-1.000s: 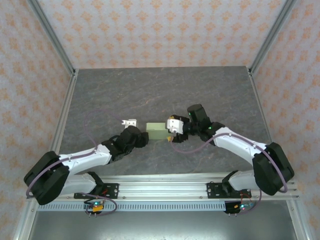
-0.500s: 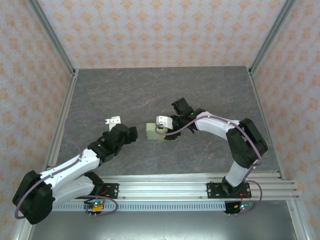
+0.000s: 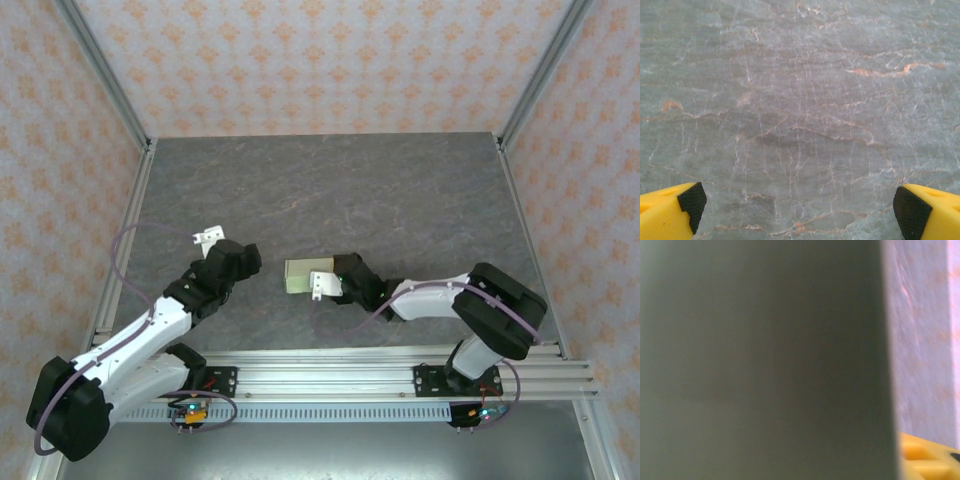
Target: Fold the paper box
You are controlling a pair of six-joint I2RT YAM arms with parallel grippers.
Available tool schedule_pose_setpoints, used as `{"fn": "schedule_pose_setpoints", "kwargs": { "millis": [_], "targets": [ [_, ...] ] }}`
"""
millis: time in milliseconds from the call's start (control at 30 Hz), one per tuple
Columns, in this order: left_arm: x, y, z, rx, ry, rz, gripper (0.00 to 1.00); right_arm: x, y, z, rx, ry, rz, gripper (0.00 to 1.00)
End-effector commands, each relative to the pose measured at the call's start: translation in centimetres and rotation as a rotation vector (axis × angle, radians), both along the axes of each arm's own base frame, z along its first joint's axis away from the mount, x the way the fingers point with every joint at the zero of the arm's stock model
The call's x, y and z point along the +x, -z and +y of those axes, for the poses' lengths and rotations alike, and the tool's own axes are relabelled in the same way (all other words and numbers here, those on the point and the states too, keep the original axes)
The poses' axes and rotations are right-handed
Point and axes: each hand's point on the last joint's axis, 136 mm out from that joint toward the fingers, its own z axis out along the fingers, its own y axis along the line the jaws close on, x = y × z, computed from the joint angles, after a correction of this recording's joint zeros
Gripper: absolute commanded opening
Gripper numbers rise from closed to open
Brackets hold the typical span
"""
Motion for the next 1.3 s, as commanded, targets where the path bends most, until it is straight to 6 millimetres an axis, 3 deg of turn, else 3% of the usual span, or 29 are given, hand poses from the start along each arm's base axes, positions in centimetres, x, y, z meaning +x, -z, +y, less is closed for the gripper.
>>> {"fn": "schedule_pose_setpoints", "kwargs": {
  "millis": [0,67,100,267,367,467,600,667,767,900,1000,1133,1267],
  "targets": [
    [1.0,-2.2,0.5,0.045,-0.006,-0.03,1.0,3.2,-4.7,-2.5,0.088,0.272,-0.233,0.68],
    [1.4,-3.3,0.4,0.078,0.03,-0.043,1.0,2.2,-4.4,-2.8,0.091,0.249,-0.179,0.81],
    [1.6,-3.7,0.5,0.097,0.031,-0.049,1.0,1.4,-4.1,-2.7,0.079,0.204,-0.142,1.0],
    [2.2,-4.7,2.7,0.165,-0.02,-0.05,1.0,-2.3,-4.5,-3.8,0.052,0.06,0.039,0.99],
    [2.0,-4.9,5.5,0.209,-0.122,-0.052,1.0,-4.5,-5.4,-5.3,0.046,-0.012,0.15,0.99],
    [1.8,-5.3,7.7,0.24,-0.18,-0.106,1.0,-3.9,-7.8,-6.7,0.177,0.033,0.132,0.99],
    [2.3,-5.2,8.8,0.328,-0.165,-0.132,1.0,-0.4,-12.7,-8.9,0.464,0.208,0.005,0.99],
    [2.9,-4.6,8.7,0.366,-0.116,-0.106,1.0,1.6,-14.9,-10.7,0.622,0.337,-0.062,0.99],
    [4.1,-2.8,8.4,0.418,-0.039,-0.046,1.0,4.4,-16.8,-15.2,0.816,0.601,-0.164,0.99],
    [5.4,-0.3,7.3,0.403,0.066,-0.086,1.0,6.3,-15.2,-22.0,0.992,0.949,-0.238,0.99],
    [6.1,0.2,7.4,0.401,0.053,-0.138,1.0,6.9,-12.6,-24.8,1.055,1.085,-0.253,0.99],
    [7.4,-0.1,7.8,0.386,0.022,-0.21,1.0,7.8,-9.7,-26.8,1.132,1.191,-0.257,0.99],
    [9.2,-0.2,8.6,0.381,-0.009,-0.224,1.0,9.2,-7.6,-26.8,1.07,1.245,-0.197,0.99]
  ]
}}
